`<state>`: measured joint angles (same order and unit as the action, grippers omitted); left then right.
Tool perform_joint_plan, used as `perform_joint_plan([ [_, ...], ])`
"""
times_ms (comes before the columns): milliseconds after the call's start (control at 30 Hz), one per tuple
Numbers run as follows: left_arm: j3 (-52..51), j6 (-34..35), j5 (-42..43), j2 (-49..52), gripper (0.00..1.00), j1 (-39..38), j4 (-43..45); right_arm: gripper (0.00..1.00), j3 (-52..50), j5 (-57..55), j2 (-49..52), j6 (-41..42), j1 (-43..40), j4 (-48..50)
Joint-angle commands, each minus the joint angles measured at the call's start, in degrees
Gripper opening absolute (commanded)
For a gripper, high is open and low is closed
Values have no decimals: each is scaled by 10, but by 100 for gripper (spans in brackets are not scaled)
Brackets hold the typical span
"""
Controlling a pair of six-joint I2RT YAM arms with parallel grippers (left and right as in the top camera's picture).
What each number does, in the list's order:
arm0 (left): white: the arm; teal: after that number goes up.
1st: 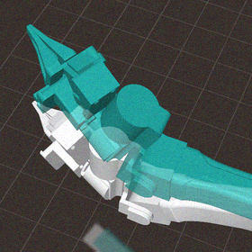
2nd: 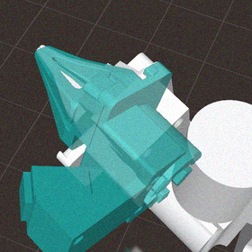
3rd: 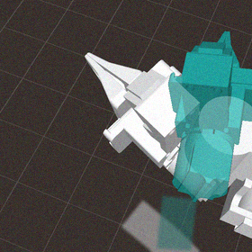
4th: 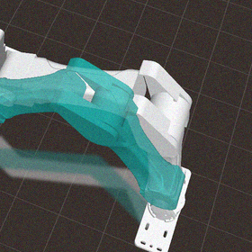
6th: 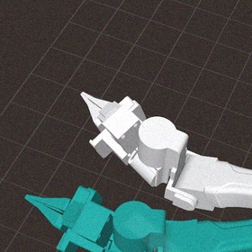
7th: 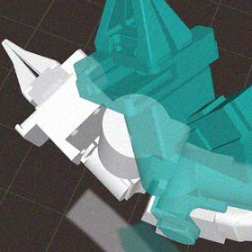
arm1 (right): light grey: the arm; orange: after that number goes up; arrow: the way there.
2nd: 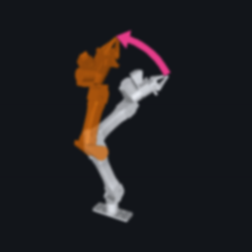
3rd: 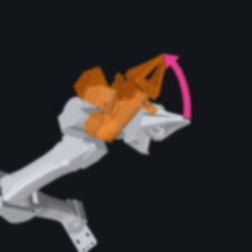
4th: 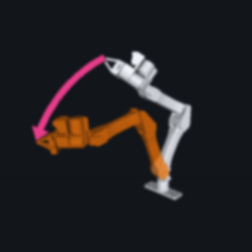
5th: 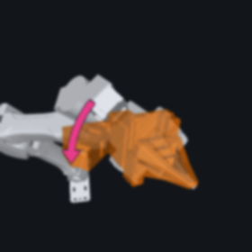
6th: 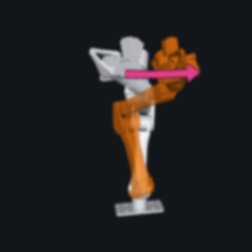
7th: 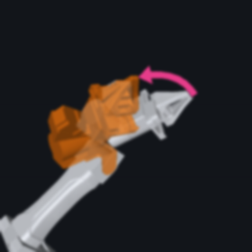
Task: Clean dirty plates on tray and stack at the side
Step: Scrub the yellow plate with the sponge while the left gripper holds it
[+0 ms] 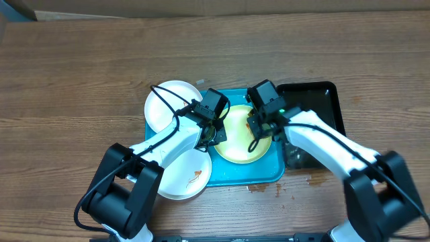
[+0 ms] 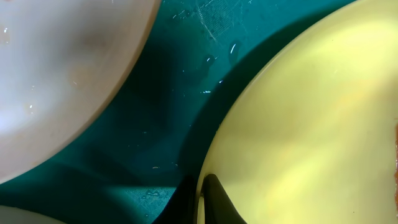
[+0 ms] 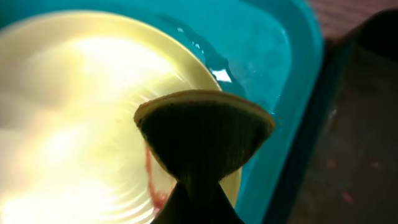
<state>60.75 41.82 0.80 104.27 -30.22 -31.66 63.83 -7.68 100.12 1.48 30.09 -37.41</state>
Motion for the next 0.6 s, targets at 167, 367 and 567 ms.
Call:
perform_joint_plan([
  [167, -6, 0, -18, 11, 6, 6, 0, 4, 2, 49, 76, -5, -1, 29],
  [367, -6, 0, -18, 11, 4, 6, 0, 4, 3, 101, 104, -5, -1, -9],
  [567, -6, 0, -18, 11, 4, 6, 1, 4, 3, 166, 104, -15, -2, -30],
])
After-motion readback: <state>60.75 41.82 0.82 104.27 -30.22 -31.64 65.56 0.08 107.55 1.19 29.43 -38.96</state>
